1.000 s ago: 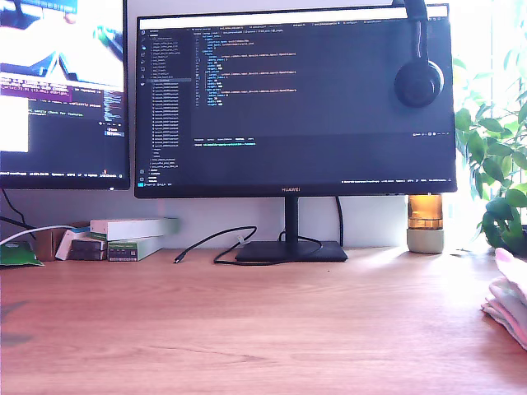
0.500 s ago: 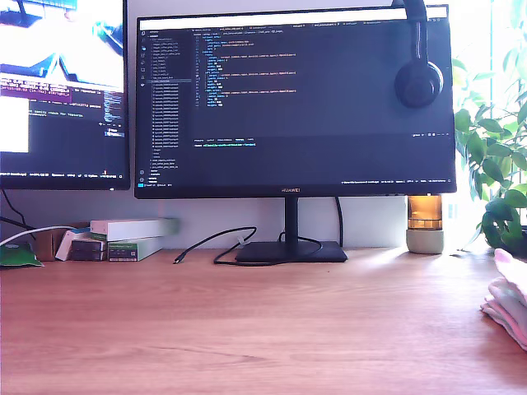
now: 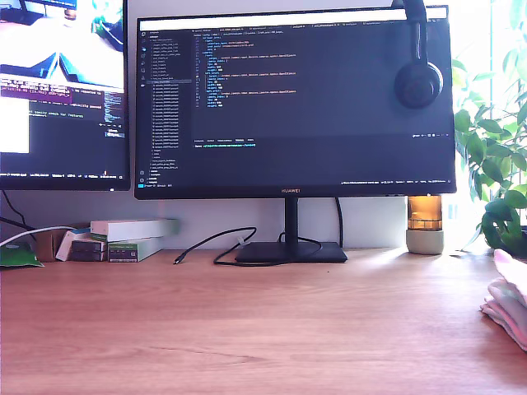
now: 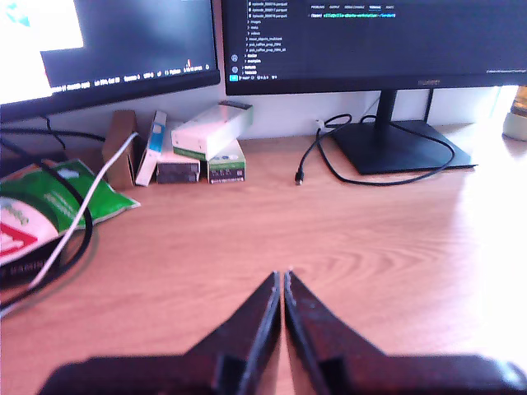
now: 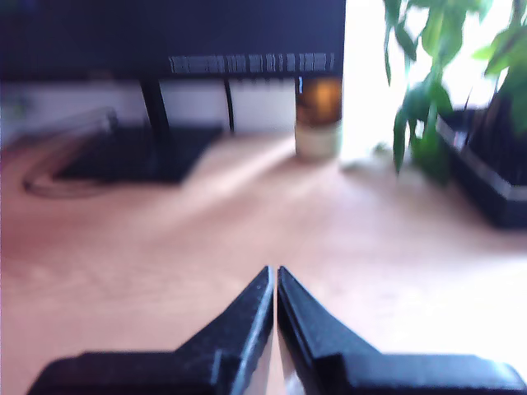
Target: Fold the tea towel to a neat square and place it to the right
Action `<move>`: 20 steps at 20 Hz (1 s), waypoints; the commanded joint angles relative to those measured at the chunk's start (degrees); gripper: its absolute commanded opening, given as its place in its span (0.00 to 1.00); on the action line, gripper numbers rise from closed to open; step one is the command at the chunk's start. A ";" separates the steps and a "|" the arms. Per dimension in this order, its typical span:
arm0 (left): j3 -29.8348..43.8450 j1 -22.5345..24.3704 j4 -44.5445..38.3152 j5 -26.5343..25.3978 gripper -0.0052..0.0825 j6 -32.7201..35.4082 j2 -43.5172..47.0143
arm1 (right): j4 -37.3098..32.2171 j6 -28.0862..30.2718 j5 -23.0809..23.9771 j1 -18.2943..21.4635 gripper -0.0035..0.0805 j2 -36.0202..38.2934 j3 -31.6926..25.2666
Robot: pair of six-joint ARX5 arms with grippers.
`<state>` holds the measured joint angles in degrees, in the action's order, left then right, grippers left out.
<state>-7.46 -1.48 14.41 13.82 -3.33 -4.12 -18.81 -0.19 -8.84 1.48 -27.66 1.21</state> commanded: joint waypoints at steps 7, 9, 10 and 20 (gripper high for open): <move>0.63 -0.20 4.79 -2.75 0.04 -1.62 4.35 | 11.56 -1.25 -0.26 0.02 0.03 14.23 -0.94; 0.63 -0.20 5.88 -2.73 0.04 -1.57 4.85 | 15.41 -0.04 -0.98 0.02 0.03 17.38 -0.94; 0.61 -0.20 6.97 -2.58 0.04 -1.16 4.85 | 17.51 0.04 -1.36 0.02 0.03 18.97 -0.94; 0.63 -0.20 16.48 -1.31 0.05 -4.68 4.85 | 28.13 0.22 -1.16 0.04 0.03 25.64 -0.66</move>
<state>-7.46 -1.48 31.29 12.14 -5.87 0.19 9.69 0.08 -9.98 1.48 -1.98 1.23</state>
